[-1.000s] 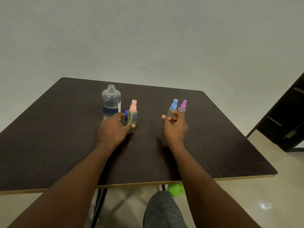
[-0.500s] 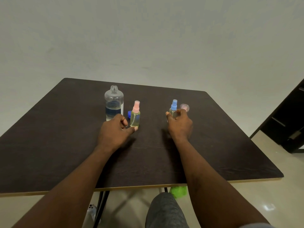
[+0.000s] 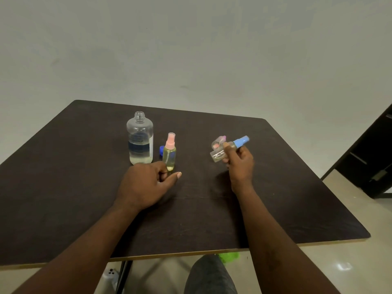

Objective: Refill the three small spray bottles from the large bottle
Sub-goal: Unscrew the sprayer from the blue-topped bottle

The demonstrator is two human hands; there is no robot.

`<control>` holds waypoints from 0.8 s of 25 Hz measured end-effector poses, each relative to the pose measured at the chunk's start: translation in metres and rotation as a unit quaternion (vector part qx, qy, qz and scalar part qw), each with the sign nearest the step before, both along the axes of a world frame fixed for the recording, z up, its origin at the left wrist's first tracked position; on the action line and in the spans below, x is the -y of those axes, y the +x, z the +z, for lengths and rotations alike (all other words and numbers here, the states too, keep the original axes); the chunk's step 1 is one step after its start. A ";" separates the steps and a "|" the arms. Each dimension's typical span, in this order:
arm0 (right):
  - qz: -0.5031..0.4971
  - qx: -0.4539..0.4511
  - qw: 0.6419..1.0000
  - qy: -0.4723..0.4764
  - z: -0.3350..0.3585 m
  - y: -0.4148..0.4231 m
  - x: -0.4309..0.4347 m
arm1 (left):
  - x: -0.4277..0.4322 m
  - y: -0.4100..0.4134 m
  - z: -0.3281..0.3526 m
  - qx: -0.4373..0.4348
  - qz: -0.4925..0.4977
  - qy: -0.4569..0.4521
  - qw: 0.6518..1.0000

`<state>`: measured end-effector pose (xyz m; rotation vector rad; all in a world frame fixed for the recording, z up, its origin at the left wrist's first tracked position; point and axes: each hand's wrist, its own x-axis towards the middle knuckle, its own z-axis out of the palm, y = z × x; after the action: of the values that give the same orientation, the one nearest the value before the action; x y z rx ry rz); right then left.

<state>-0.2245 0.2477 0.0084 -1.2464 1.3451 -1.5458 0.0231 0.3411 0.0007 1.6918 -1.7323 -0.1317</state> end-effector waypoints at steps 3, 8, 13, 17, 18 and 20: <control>0.121 -0.092 0.988 -0.011 0.000 0.025 -0.023 | -0.001 -0.001 0.000 0.026 -0.053 0.011 0.998; 0.222 -0.147 0.962 -0.053 0.002 0.060 -0.051 | -0.003 -0.001 -0.001 0.040 -0.040 -0.030 0.998; 0.237 -0.197 0.938 -0.155 0.000 0.058 -0.043 | -0.006 -0.002 0.001 0.053 -0.064 -0.070 0.994; -0.131 -0.237 0.959 -0.082 0.000 0.015 0.010 | -0.007 -0.006 0.002 0.035 -0.064 -0.068 0.995; -0.126 -0.269 0.955 -0.013 0.001 0.006 0.020 | -0.006 -0.005 0.002 0.041 -0.063 -0.057 0.996; -0.048 -0.391 0.915 0.084 0.001 -0.001 0.037 | -0.004 -0.005 0.002 0.051 -0.057 -0.041 0.996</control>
<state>-0.2253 0.2104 0.0098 -1.7989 2.0059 -0.9637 0.0182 0.3451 0.0027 1.5648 -1.8844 -0.0242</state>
